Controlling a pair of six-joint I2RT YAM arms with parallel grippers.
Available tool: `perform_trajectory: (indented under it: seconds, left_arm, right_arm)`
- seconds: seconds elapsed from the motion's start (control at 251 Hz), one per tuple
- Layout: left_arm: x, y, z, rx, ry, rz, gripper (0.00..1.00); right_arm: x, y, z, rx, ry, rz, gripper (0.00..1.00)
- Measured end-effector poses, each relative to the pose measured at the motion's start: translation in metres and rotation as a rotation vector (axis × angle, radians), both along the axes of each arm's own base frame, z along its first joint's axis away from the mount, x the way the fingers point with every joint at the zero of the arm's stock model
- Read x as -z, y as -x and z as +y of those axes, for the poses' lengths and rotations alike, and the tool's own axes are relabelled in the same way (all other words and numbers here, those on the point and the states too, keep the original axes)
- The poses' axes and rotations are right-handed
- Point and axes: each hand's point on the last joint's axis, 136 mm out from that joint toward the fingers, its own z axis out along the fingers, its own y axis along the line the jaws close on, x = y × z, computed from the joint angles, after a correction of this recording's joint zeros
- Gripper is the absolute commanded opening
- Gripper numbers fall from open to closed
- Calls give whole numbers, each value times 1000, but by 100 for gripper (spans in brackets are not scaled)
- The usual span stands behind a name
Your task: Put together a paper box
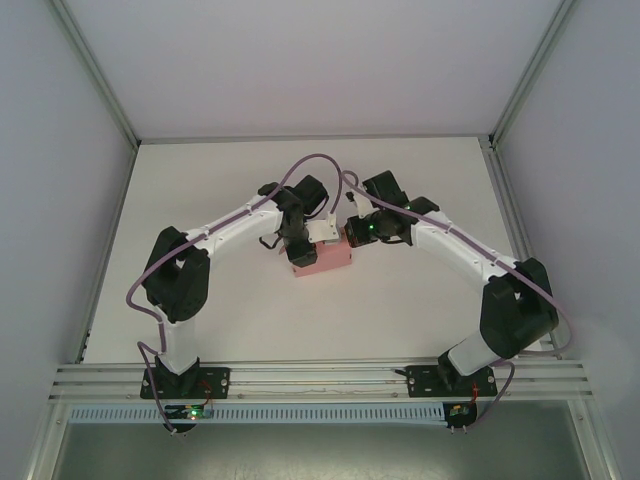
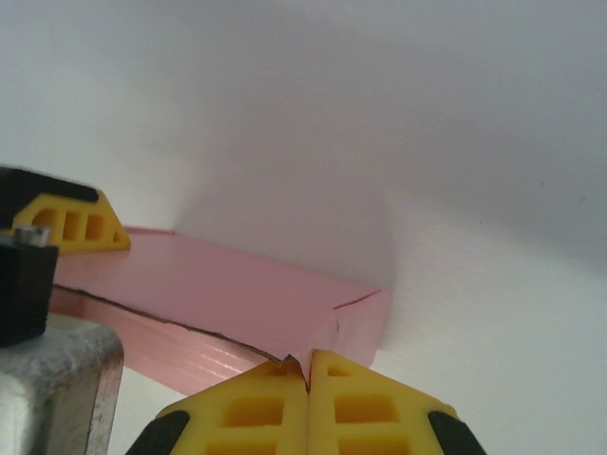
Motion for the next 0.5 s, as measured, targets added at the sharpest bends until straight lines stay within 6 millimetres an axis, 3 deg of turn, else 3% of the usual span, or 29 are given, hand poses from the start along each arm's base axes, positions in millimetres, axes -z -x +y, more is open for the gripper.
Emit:
perform_trajectory:
  seconds: [0.499]
  left_arm:
    - [2,0,3,-5,-44,16,35]
  right_arm:
    - [-3,1,9,239,-261,191,0]
